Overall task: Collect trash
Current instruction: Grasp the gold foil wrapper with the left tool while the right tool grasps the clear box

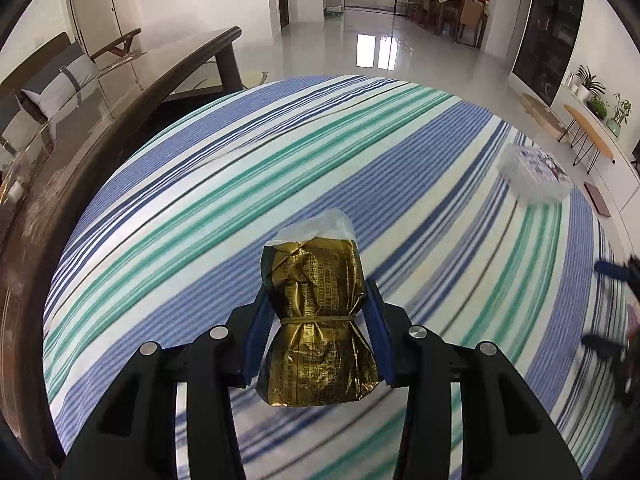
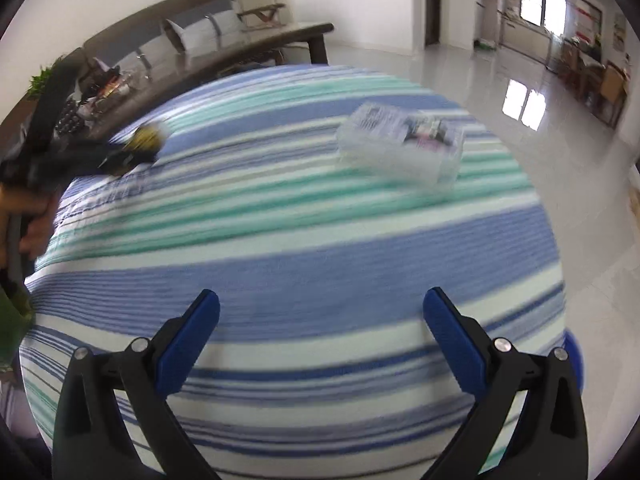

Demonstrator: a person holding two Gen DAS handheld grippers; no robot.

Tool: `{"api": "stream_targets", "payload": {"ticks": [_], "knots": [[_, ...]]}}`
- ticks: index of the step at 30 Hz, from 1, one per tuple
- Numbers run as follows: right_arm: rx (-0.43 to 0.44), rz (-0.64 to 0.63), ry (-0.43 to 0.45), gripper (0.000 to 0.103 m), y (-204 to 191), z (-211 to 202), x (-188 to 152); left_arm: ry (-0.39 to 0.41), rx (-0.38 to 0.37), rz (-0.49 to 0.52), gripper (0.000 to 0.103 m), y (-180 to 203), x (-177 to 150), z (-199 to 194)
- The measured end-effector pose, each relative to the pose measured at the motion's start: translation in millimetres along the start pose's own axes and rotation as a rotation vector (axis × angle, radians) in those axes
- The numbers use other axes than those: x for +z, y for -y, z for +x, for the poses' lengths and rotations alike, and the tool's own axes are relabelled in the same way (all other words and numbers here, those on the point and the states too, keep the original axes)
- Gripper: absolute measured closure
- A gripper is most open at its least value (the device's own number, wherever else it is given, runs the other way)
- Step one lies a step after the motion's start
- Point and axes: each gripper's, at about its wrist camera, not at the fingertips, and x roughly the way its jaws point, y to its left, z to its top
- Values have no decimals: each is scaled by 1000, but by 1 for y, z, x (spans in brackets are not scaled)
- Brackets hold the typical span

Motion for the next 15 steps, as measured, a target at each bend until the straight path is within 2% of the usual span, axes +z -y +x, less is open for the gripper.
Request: {"api": "stream_targets", "payload": {"ticks": [2,5,9,13,15], "knots": [[-2,-66,59,5,18,-3,25,6,1,-12,59,-8,-23,-19],[85,-123,74,5,45,8,70,11,-22,-53,59,-17,-47,-37],[204,-219,-52,5,56,47,110,17,-13,-46,59,-14,-64,-47],[177,-369,-170,5,45,74,113,28,-23,-55,59,-11,-75,-54],[201,-419,-220,5,42,77,109,28,-24,-65,59,-11,-78,-55]]}}
